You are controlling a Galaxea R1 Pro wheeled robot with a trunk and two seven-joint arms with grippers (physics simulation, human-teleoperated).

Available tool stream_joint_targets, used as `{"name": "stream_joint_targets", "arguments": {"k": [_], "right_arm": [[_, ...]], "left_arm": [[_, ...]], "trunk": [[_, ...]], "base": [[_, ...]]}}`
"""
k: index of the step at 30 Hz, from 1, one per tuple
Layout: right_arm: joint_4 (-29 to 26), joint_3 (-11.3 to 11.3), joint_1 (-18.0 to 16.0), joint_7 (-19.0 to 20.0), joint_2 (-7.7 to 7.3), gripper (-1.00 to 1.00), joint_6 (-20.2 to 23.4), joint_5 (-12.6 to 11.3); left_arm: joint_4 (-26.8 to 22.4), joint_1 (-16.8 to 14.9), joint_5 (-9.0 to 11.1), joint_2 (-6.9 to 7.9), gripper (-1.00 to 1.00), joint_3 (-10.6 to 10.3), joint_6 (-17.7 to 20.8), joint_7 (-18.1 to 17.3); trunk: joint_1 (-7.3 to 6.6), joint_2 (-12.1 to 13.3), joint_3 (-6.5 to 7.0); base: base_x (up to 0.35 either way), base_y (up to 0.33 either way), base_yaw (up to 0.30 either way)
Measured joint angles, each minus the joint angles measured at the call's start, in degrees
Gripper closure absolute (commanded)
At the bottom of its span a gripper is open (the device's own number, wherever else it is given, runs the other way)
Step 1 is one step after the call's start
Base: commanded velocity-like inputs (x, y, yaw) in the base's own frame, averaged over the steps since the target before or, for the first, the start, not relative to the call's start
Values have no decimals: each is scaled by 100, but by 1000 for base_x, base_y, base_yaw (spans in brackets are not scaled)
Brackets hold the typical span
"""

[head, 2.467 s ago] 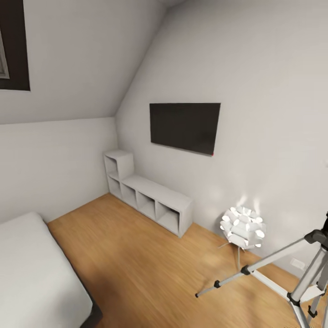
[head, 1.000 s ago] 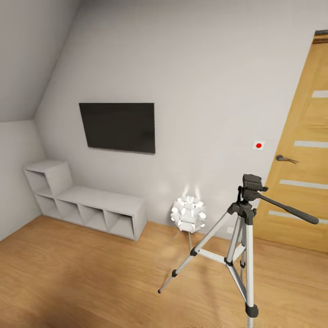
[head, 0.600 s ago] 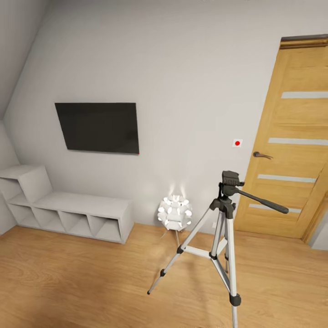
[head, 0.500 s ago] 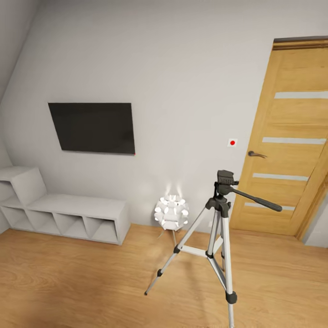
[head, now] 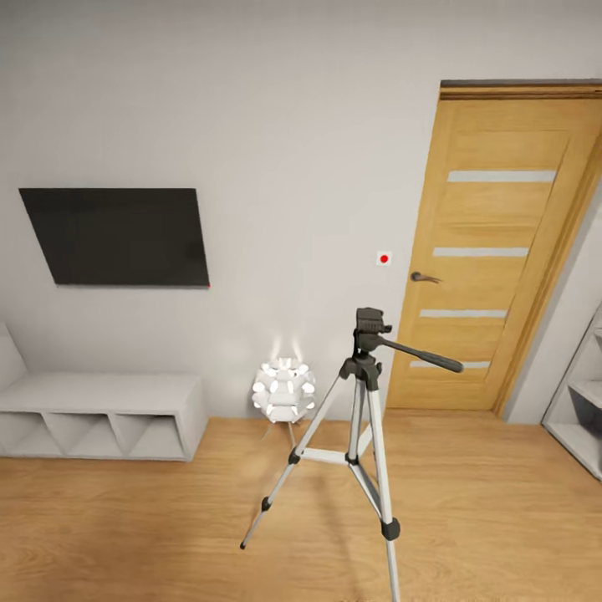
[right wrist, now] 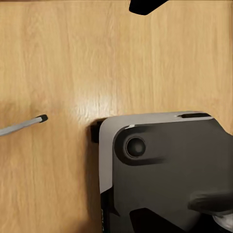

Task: Attach the digital camera to the camera tripod in the bedroom.

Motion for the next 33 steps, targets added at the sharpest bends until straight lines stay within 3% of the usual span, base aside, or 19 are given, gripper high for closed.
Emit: {"name": "stream_joint_targets", "arguments": {"k": [28,33], "right_arm": [[1,16,-2,12,11,-100,51,25],[-2,29,-6,16,12,-100,67,39]], "left_arm": [[0,0,1,-2,100,3,0,0],[-1,1,6,-2,100,9,0,7]], "trunk": [[0,0,0],[0,0,0]], "base": [[24,0,-288],[5,0,-113]]}}
